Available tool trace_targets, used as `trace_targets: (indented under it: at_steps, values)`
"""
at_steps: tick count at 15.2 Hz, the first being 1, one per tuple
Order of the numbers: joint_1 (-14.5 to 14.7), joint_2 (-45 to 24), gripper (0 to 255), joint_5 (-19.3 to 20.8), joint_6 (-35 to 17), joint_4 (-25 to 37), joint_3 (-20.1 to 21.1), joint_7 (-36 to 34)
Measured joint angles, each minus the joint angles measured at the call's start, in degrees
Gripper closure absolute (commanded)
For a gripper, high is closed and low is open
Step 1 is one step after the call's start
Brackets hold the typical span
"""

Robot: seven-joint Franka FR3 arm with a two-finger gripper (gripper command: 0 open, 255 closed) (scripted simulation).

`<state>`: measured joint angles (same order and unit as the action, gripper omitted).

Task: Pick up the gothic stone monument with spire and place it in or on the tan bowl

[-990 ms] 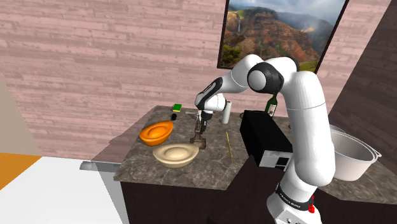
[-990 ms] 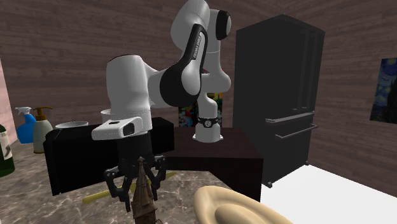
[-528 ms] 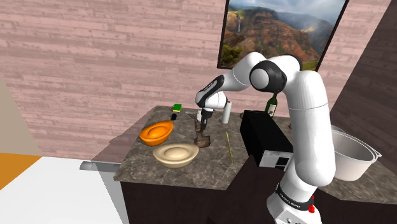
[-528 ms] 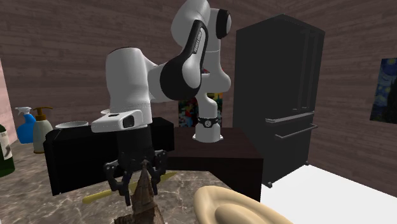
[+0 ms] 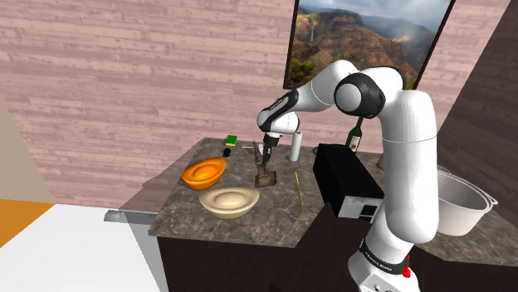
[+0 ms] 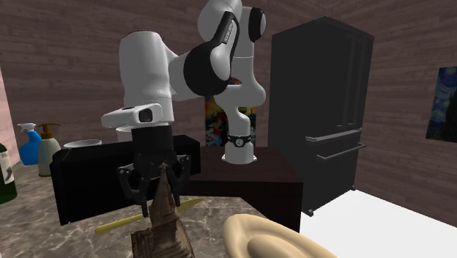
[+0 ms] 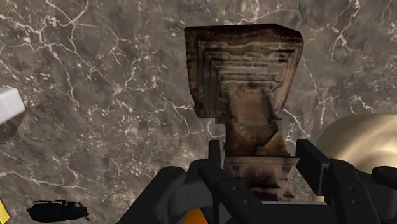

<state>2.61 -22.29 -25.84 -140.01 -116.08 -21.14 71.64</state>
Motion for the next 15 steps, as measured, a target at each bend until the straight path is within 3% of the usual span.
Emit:
trace_targets:
  at_steps: [15]
  values:
    - [1.87, 7.06, 255, 6.11, 8.51, 2.51, -2.66, -5.25]
